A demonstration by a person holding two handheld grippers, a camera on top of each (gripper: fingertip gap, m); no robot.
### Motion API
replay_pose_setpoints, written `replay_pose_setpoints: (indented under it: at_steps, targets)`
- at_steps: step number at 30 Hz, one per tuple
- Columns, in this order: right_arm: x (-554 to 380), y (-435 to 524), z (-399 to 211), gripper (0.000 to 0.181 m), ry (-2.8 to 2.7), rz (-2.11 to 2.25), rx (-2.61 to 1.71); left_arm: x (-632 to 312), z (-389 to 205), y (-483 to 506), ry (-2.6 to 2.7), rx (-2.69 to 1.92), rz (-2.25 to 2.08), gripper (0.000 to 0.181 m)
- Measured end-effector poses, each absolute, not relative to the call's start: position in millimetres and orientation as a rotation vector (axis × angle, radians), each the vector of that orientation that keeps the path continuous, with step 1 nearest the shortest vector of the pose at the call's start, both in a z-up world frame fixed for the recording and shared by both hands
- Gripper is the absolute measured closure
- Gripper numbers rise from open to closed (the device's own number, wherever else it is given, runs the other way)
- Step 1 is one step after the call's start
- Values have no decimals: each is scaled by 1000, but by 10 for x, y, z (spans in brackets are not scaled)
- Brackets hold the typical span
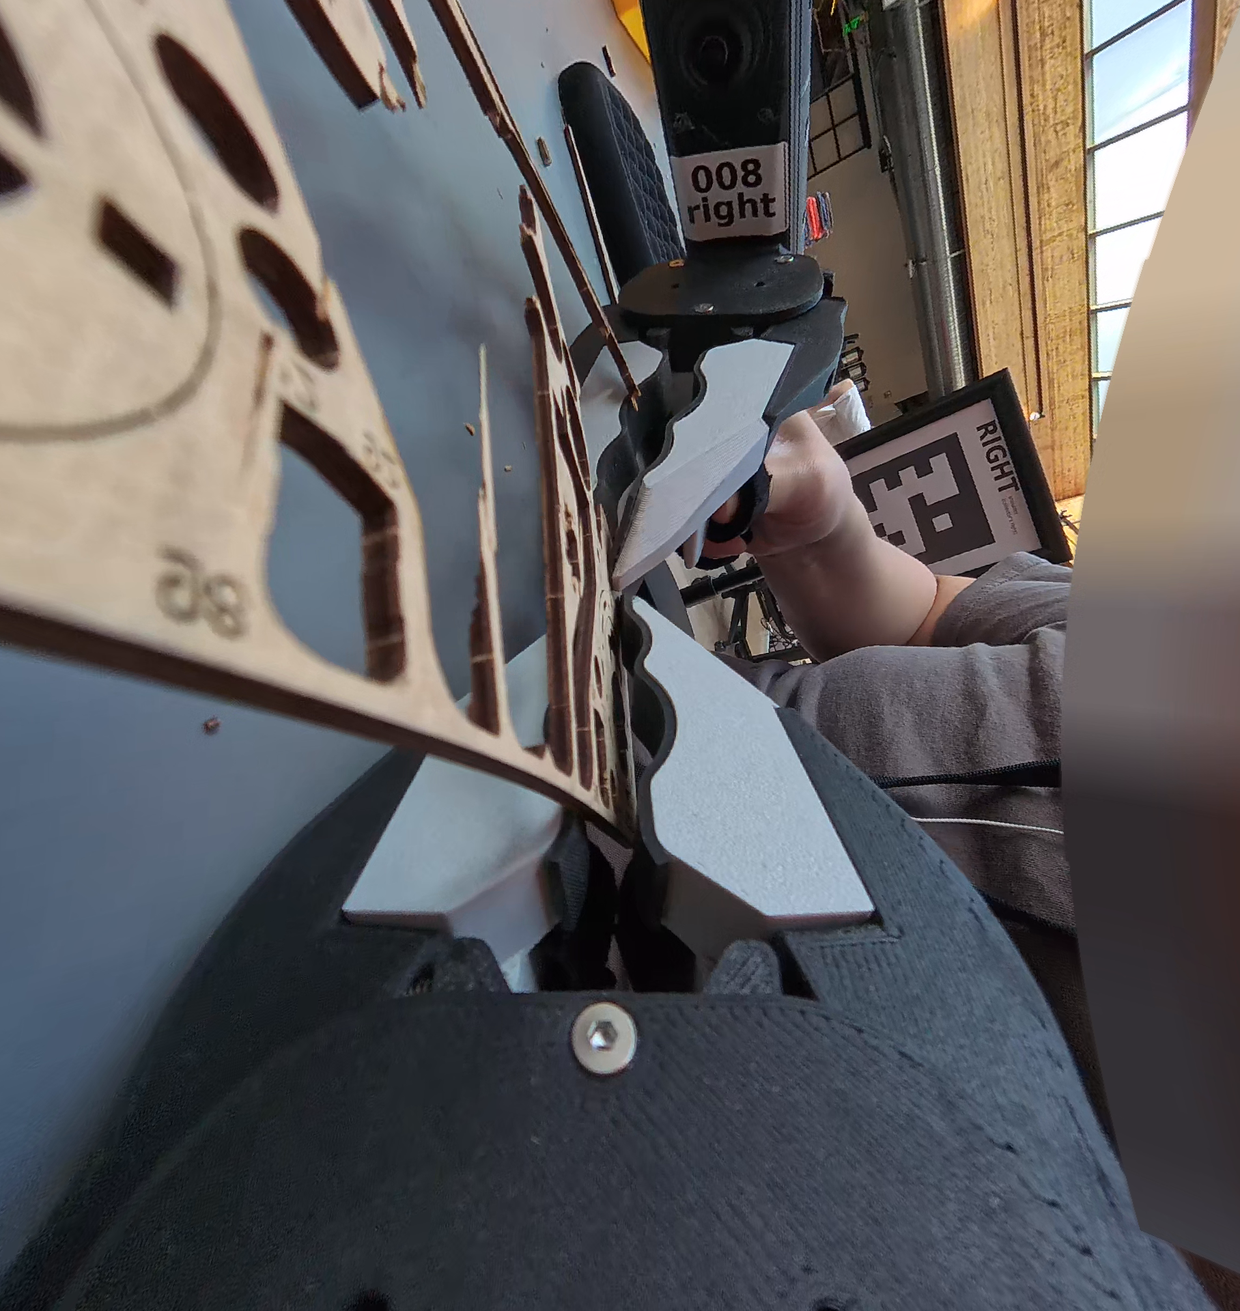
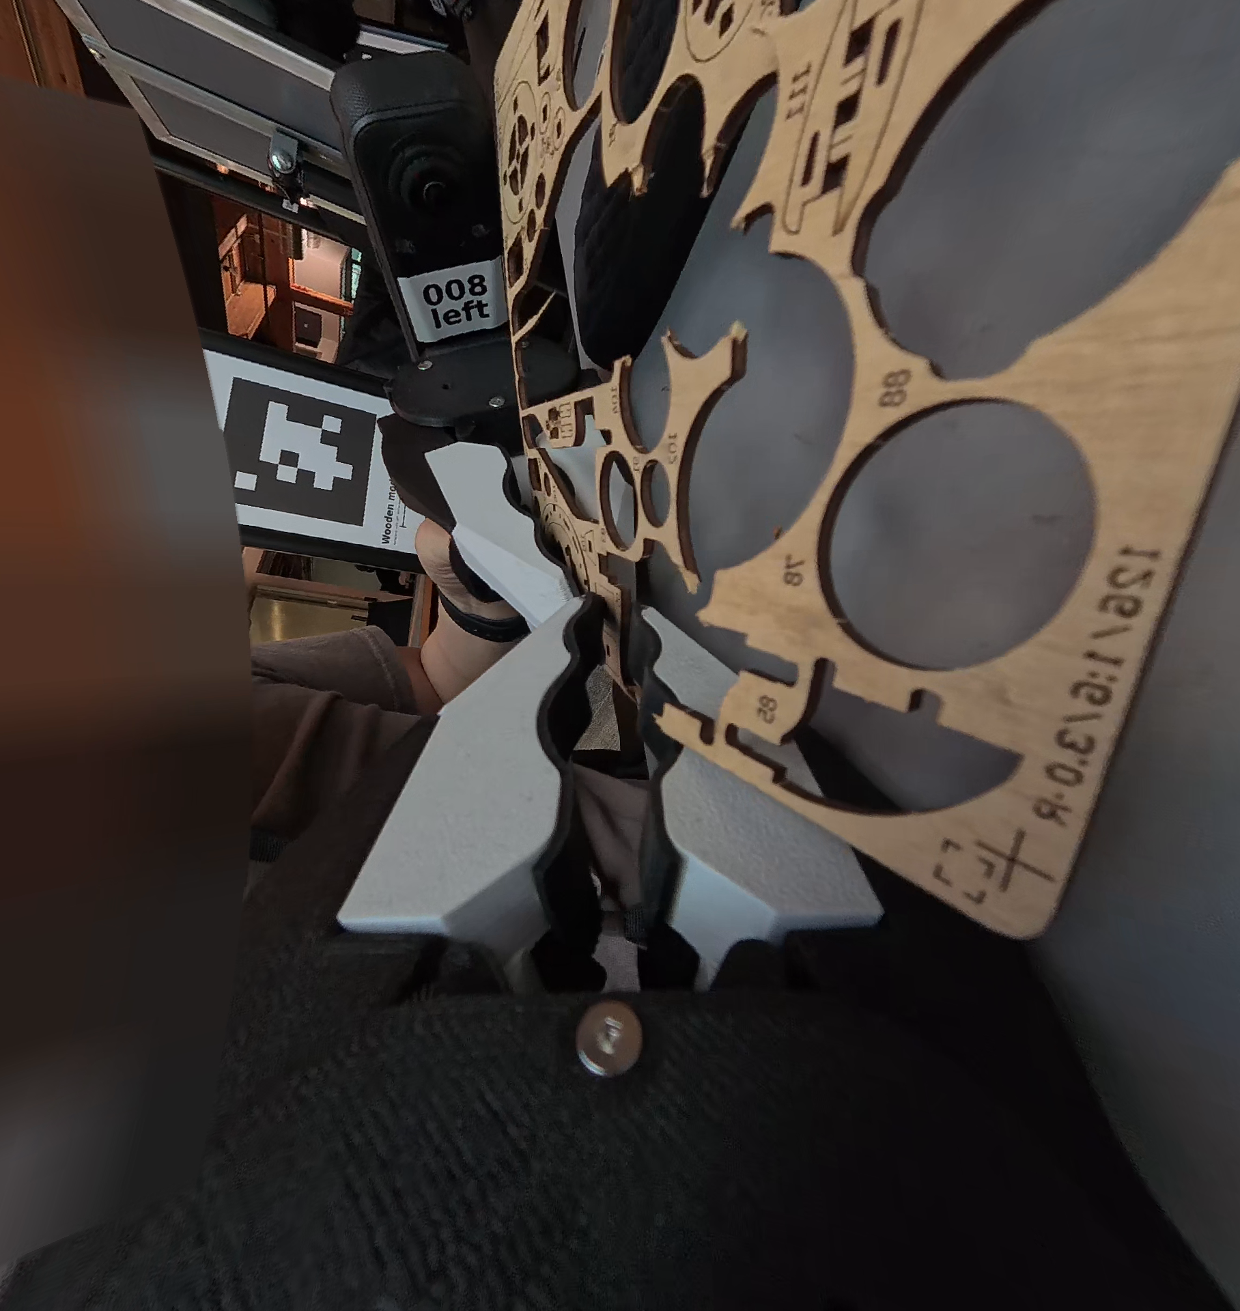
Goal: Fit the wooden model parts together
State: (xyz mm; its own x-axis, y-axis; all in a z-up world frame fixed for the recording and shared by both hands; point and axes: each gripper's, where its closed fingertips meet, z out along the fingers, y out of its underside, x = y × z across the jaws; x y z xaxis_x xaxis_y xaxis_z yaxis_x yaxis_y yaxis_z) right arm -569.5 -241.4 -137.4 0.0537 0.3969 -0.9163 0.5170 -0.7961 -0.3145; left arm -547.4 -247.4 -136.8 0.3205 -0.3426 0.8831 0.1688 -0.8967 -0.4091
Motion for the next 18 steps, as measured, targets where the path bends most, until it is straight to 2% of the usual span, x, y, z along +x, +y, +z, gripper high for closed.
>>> replay_pose_setpoints:
  at_steps: [8, 12, 18]
  targets:
    - [-5687, -2450, -1299, 176, 1028, -1925, 2180, -5463, -1312, -2523, 191, -2118, -1672, 180]
    - [-5673, -2411, -1213, 180, 829, -1988, 2065, -5474, -1244, -2544, 224, -2110, -1777, 180]
    - [-5664, -2426, -1215, 179, 827, -1984, 2069, -5478, -1246, -2568, 291, -2161, -1769, 180]
